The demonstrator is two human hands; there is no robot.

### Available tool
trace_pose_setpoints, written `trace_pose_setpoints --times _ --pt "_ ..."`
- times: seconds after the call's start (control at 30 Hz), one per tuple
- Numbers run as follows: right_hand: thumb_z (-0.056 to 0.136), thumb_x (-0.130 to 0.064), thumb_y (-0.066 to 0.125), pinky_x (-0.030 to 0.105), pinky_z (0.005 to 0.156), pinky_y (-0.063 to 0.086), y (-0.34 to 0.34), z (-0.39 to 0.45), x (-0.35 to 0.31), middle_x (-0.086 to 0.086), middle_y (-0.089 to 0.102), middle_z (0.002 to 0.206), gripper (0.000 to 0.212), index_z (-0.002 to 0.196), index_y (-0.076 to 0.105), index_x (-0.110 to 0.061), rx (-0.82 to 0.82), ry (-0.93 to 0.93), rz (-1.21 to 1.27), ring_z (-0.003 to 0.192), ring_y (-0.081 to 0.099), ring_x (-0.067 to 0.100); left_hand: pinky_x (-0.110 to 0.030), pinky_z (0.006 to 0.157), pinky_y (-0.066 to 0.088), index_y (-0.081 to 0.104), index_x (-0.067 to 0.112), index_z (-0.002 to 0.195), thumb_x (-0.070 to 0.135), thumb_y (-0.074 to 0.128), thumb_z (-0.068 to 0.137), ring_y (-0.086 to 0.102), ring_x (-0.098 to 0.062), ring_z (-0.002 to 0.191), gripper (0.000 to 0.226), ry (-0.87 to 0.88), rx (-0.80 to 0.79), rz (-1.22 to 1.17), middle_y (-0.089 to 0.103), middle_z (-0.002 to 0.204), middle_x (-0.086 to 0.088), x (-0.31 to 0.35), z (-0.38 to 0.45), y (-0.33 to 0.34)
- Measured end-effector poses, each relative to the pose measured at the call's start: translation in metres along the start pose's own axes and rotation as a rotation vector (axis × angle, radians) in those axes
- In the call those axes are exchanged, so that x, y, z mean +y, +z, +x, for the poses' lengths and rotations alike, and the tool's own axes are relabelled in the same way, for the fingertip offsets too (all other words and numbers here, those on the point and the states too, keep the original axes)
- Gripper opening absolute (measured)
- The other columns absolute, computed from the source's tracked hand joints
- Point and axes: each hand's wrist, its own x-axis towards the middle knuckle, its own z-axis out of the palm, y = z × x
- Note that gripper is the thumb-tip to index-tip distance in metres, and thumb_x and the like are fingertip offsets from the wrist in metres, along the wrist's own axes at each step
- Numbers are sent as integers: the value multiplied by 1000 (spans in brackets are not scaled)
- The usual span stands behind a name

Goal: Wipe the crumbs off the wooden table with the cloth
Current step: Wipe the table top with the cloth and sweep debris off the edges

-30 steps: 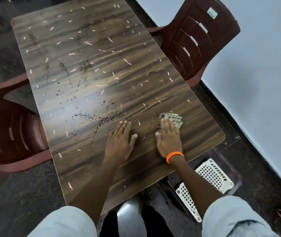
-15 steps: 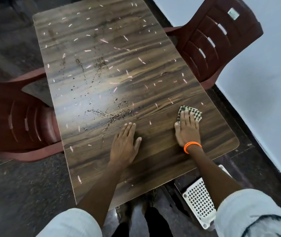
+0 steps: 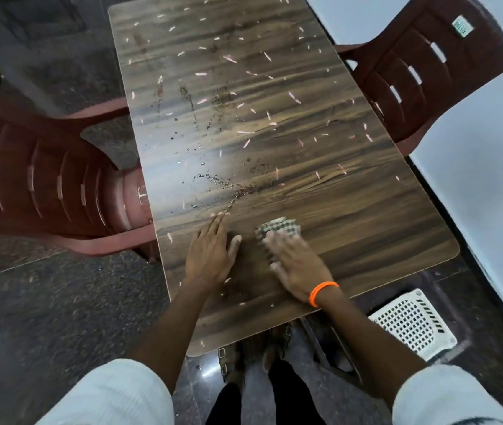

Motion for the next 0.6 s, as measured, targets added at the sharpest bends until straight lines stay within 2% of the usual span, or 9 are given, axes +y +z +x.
trace_pose_setpoints --times 0.1,0.17,0.23,0.37,0.47,0.53,0.6 --pt "104 -37 37 43 128 6 -6 -16 22 1 7 169 66 161 11 -17 49 404 58 157 6 23 -43 121 25 25 20 157 56 26 102 22 -19 152 66 16 -9 -26 31 162 -2 -9 -12 -3" --pt "104 -36 36 47 127 9 0 -22 -7 5 10 169 66 161 13 -13 93 529 114 157 6 25 -42 122 24 27 20 156 54 28 102 23 -20 152 64 24 -10 -26 32 162 -3 -13 -21 -3" --pt "102 -37 37 50 126 12 14 -28 -62 8 14 169 67 160 17 -11 113 482 157 157 8 28 -41 121 22 29 20 155 52 30 103 24 -20 151 62 25 -14 -27 33 161 -3 -17 -28 -3" --pt "101 -42 39 47 124 14 53 -55 -166 -2 10 170 67 161 18 -19 66 107 200 157 3 21 -42 121 23 29 19 155 51 32 102 24 -21 151 62 37 -35 -8 34 161 -4 -20 -36 -2" --pt "103 -44 36 43 124 15 61 -76 -165 -7 5 170 67 162 12 -23 44 -33 153 157 4 17 -43 121 24 28 19 156 51 31 103 23 -21 152 62 48 -40 -35 32 162 -4 -22 -39 -4" --pt "102 -43 39 43 125 17 55 -83 -134 -6 8 170 68 161 12 -24 58 12 122 157 8 17 -43 121 24 27 20 156 52 31 103 22 -21 152 62 50 -39 -46 31 162 -4 -25 -40 -6" --pt "102 -41 38 45 126 16 46 -91 -90 -3 12 169 67 161 15 -21 102 224 114 156 12 20 -43 121 23 27 19 156 52 31 103 21 -20 152 62 54 -27 -56 31 162 -4 -28 -44 -5"
